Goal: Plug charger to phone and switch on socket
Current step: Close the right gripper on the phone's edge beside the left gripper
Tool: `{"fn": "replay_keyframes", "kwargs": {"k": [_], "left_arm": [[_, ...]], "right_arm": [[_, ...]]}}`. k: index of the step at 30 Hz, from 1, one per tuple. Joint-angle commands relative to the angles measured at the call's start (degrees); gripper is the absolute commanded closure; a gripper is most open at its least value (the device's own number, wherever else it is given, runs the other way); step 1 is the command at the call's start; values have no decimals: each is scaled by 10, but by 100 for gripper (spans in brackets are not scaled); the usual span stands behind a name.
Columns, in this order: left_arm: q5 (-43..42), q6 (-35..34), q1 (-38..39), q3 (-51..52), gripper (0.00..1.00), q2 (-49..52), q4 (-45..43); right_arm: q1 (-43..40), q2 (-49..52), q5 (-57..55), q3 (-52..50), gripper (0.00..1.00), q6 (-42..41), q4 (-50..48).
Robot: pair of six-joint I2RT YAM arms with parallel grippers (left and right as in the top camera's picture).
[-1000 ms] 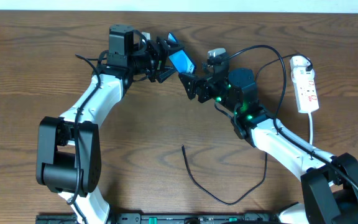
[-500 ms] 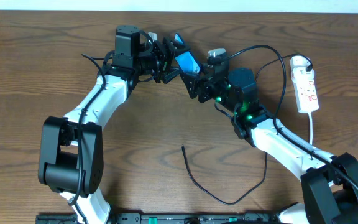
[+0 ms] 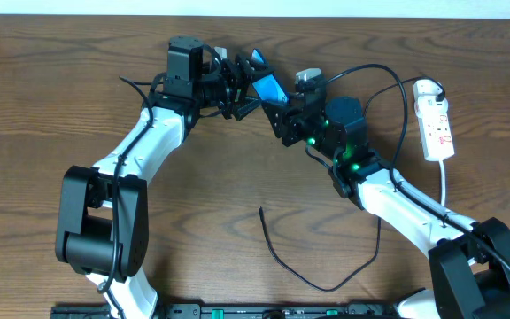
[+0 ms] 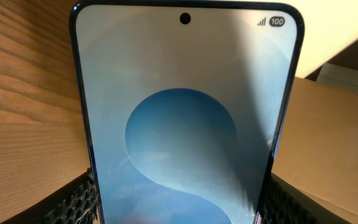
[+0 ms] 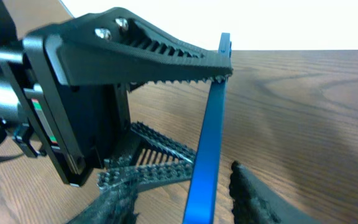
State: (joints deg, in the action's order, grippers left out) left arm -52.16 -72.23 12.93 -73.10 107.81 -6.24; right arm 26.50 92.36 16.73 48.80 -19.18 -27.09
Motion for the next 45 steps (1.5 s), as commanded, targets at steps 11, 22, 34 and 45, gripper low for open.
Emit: {"fn": "replay_keyframes", "kwargs": {"k": [11,22,34,45], "left_arm": [[-9,-5,2,-20,93,-22,-5],[-9,-5,13,-20,93,-22,-6],[-9,-5,13,-20,93,-22,-6],[-9,-5,13,-20,83,-22,-5]], "right_arm": [[6,2,-1,10,69,-1,-2],[6,2,-1,10,74,-5,-3],[6,2,-1,10,89,-5,-3],[6,2,-1,10,99,-6,-3]]}}
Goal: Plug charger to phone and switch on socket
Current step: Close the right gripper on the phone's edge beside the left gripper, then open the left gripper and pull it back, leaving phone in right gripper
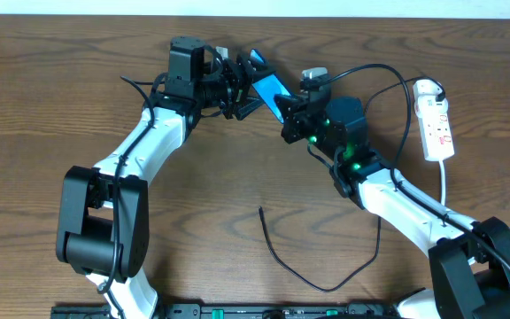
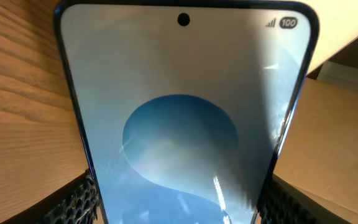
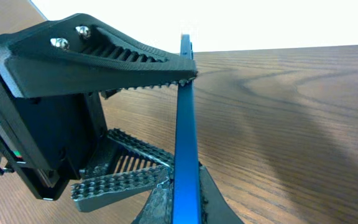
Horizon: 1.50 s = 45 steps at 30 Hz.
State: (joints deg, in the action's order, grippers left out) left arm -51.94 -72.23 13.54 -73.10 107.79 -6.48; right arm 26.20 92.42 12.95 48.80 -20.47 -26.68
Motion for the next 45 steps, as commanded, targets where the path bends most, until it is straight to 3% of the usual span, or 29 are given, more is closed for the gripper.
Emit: {"fn": "replay_keyframes", "kwargs": {"k": [1,4,5,7,22,30,38,45], "left_arm": [[-11,-5,7,-20,73,-22,-3],[-11,-5,7,-20,29,-21,-3],[-11,-5,7,-20,20,-21,-3],[-11,-5,7,-20,13,-22,-3],[-31,-5,3,-20,10,-22,-3],[-98,-6,-21,-20,10,-22,-6],[-174,-32,-52,-20,9,-22,-78],[-212,-31,-80,-20,10,-22,-93]], "right_arm": [[9,1,37,10,99,7,-7],[9,1,37,10,99,5,-7],[9,1,37,10,99,5,-7],[9,1,37,10,99,5,-7],[-1,1,21,10,99,0,-7],[-35,1,19,10,99,-41,-8],[-75,1,20,10,99,-105,-7],[-101,1,38,10,99,-253,-10]]}}
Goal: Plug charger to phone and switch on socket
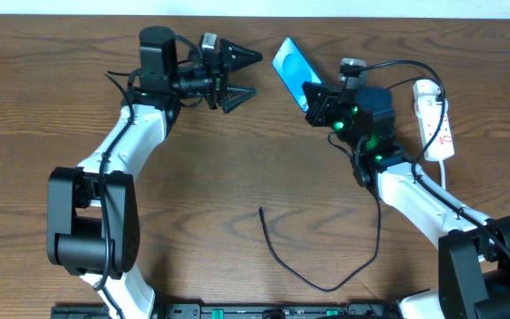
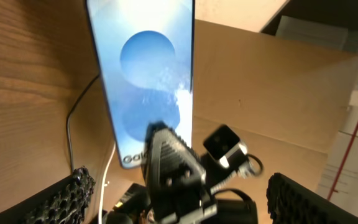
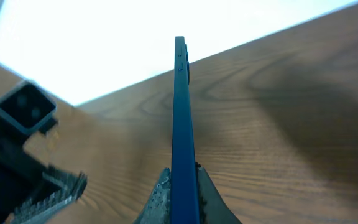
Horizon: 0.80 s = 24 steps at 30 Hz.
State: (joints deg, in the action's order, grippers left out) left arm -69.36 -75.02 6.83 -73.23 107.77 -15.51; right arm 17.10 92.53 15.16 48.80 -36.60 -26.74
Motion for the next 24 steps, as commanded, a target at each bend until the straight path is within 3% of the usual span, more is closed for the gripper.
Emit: {"fn": "replay_keyframes", "kwargs": {"k": [1,7,14,24], "left_arm": [[-40,-3,-17,-19,10,-21,-3],[-41,-3,-36,-19,10,-21,-3],[-26,-3,-37,-19,10,-21,-5],[22,-3,-37,-19,10,-21,-5]], "right_arm": [[-12,0,22,10,99,-115,-12],[-18,0,85,10,99,-282,-54],[-12,0,123,10,99,-418,-104],[9,0,113,10,99,-506,-104]]}}
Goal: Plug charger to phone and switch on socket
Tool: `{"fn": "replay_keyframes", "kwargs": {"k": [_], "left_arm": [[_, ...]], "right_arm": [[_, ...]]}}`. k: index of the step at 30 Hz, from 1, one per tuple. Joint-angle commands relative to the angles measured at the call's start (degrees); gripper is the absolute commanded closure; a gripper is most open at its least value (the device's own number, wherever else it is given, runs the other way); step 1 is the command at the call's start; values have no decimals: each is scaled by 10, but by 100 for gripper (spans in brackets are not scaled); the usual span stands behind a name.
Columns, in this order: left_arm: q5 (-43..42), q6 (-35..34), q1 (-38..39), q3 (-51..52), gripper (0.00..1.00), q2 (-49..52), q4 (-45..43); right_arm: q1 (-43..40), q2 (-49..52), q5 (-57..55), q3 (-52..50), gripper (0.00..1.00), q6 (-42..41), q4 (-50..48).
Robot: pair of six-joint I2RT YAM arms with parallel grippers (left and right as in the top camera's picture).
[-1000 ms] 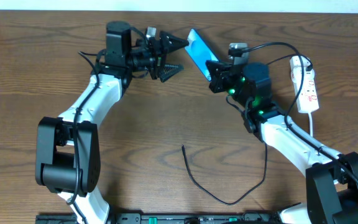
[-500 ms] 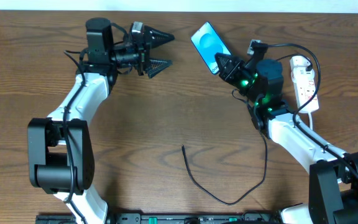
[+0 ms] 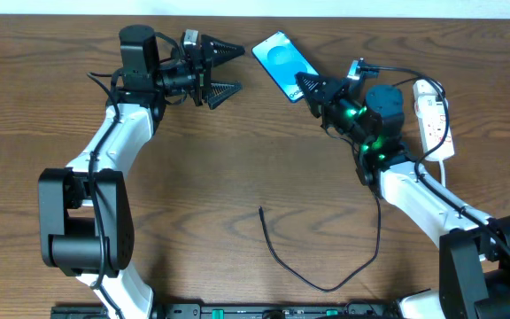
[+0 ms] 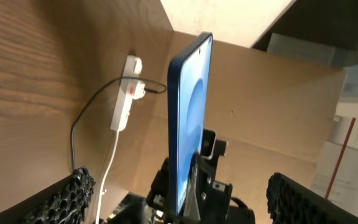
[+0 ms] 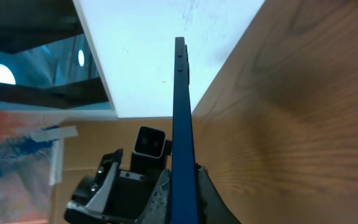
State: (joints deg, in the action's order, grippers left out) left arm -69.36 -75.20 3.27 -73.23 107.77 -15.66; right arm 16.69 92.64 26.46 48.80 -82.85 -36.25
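The blue phone (image 3: 279, 54), screen lit, is held above the table's far middle with my right gripper (image 3: 309, 87) shut on its lower end; it shows edge-on as a blue phone (image 5: 179, 118) in the right wrist view and as a phone (image 4: 186, 124) in the left wrist view. My left gripper (image 3: 228, 69) stands open and empty to the phone's left, its fingertips (image 4: 73, 186) wide apart. A loose black charger cable (image 3: 312, 266) lies on the near table. The white socket strip (image 3: 435, 120) lies at the far right, a black cable plugged into it.
The wooden table (image 3: 193, 177) bears only the cable and strip. Both white arms reach in from the near edge. A white wall borders the table's far edge.
My right gripper has tilted the phone and carried it a little left and farther back. My left gripper has drawn slightly further left, still open.
At first my left gripper held the phone while the right gripper stood open round its lower end. Then the right gripper was shut on it as well. Later the left was open and away to the left, the phone in the right alone, as now.
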Motion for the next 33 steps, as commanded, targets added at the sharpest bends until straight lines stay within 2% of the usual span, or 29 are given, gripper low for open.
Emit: {"fn": "replay_keyframes", "kwargs": {"k": [1,24,33], "left_arm": [[27,-1,-1,-19,10,-21,-4],[58,-2,0,-19,10,-21,-14],[57,-1,0,-19,10,-21,-14]], "right_arm": [[17,-1,-3,10,99,-50,-9],[139,-1,-156,10,99,-193,-9],[167,-1,-180,10,99,-205,-17]]}}
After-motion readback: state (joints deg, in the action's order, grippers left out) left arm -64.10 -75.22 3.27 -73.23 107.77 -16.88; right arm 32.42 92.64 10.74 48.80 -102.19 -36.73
